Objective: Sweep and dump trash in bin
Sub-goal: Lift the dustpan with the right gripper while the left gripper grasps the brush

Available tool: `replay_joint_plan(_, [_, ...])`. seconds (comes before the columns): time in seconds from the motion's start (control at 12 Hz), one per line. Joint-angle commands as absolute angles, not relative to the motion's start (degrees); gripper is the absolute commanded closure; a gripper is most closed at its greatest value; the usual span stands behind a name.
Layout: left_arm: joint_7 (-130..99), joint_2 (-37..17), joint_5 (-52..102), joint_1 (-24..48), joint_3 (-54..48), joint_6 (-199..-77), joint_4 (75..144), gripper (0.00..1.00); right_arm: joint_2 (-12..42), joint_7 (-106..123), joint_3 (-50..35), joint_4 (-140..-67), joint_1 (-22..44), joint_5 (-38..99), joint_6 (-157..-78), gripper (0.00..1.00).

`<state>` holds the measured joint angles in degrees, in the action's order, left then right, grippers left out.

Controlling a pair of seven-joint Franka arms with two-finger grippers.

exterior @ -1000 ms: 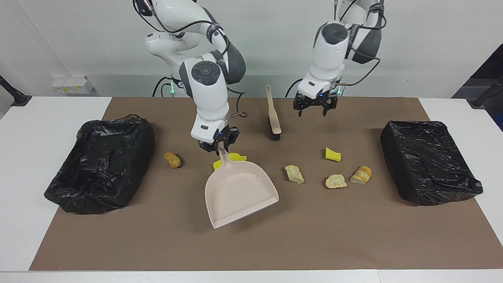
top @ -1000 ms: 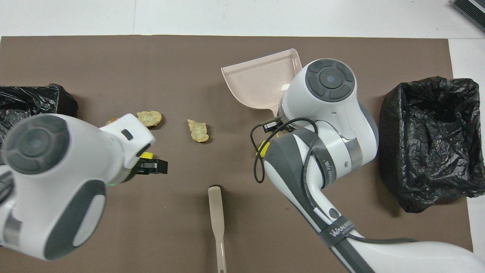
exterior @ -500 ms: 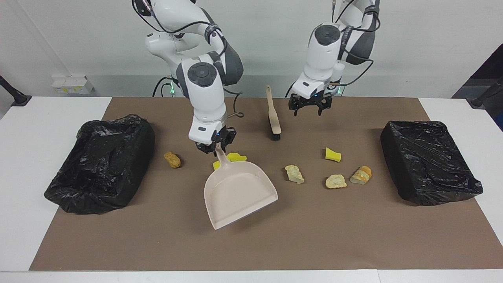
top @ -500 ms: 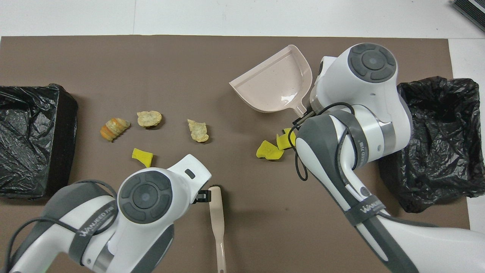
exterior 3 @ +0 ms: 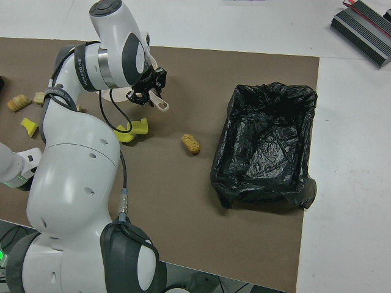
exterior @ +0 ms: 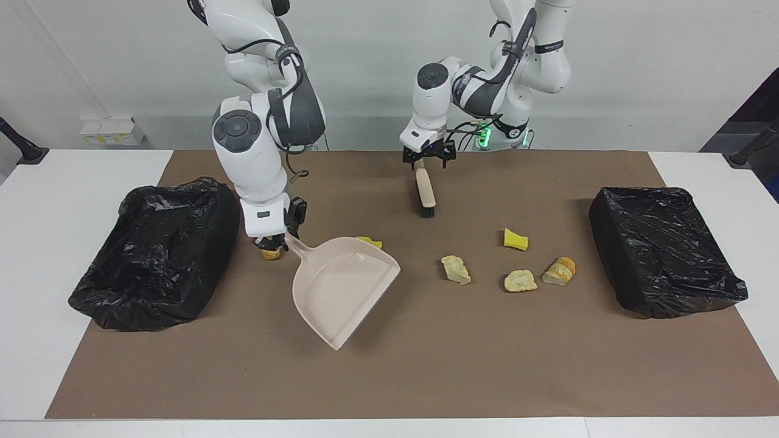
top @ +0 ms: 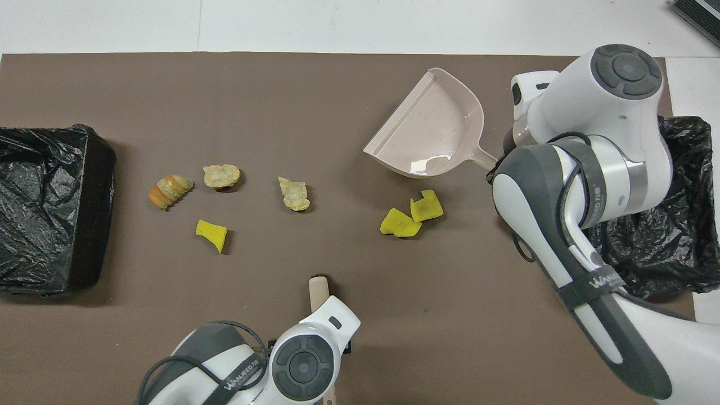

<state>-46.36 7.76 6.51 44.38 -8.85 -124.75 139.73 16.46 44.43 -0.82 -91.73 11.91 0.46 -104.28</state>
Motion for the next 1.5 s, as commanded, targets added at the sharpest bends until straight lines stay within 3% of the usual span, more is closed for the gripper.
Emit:
replay_joint_plan(0.0, [-47.02, 9.31, 9.14, 47.98, -7.82, -126.56, 142.99, 0.00, 14.33, 50.08, -1.23, -94.04, 13.26, -2.01, -104.24, 1.00])
replay_joint_plan(0.33, [-46.93, 9.75, 11.34, 50.18, -7.82, -127.44, 144.05, 0.00, 14.06, 59.31, -1.58, -94.57, 15.37, -9.03, -103.71, 1.00])
replay_joint_plan(0.58, [-47.55, 9.67, 11.34, 50.19, -7.82, -126.74, 143.62, 0.54, 14.15, 59.41, -1.50, -96.33, 18.19, -12.04, -105.37, 1.00])
replay_joint_plan(0.75, [-47.46, 9.49, 11.34, 50.10, -7.73, -126.39, 143.18, 1.00, 14.41, 59.33, -1.58, -96.50, 18.80, -12.04, -106.34, 1.00])
replay_joint_plan(1.17, [-46.50, 9.66, 11.34, 49.13, -7.30, -124.20, 141.94, 1.00, 15.91, 59.06, -1.58, -97.99, 22.58, -14.23, -109.33, 1.00])
replay_joint_plan(1.42, [-45.18, 11.51, 7.75, 43.52, -7.21, -116.64, 139.66, 1.00, 16.00, 58.62, -1.58, -100.89, 24.61, -16.08, -112.41, 1.00])
